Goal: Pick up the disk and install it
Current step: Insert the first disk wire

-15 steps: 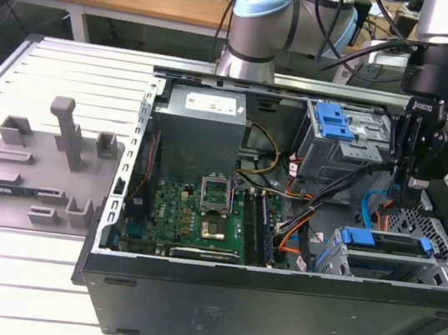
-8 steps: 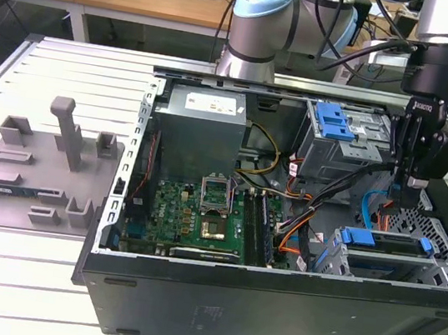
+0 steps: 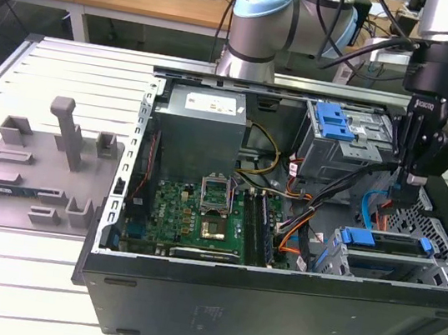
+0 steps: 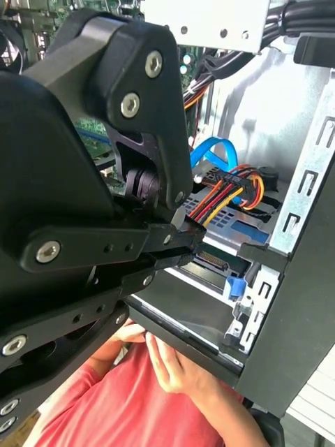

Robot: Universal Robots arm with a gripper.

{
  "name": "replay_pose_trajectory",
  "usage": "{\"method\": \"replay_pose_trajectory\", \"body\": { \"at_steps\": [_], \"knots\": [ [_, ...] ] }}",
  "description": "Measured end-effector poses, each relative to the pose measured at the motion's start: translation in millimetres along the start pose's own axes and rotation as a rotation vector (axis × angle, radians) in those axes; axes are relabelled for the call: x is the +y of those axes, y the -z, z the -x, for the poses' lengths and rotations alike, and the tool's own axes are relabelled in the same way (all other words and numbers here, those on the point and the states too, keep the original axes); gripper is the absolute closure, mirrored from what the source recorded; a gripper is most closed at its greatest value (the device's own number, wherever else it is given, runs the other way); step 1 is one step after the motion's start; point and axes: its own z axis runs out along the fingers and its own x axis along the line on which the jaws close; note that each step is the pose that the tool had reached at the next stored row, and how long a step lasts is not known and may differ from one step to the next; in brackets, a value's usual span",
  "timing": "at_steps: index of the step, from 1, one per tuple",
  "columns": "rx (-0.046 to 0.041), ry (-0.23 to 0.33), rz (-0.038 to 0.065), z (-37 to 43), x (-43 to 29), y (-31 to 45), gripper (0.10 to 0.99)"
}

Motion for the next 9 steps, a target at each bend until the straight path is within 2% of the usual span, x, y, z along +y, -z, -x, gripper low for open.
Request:
{"method": "replay_pose_trajectory", "body": {
  "at_steps": [2, 3, 7, 9],
  "knots": [
    [-0.0134, -0.001, 0.002, -2.0, -0.9, 1.6, 0.922],
    [-0.0237, -0.001, 0.004, -3.9, -1.3, 2.0, 0.922],
    [-0.0438, -0.002, 0.007, -9.6, -2.1, 0.5, 0.922],
    [-0.0571, -0.004, 0.009, -16.9, -3.0, -3.2, 0.922]
  ]
}}
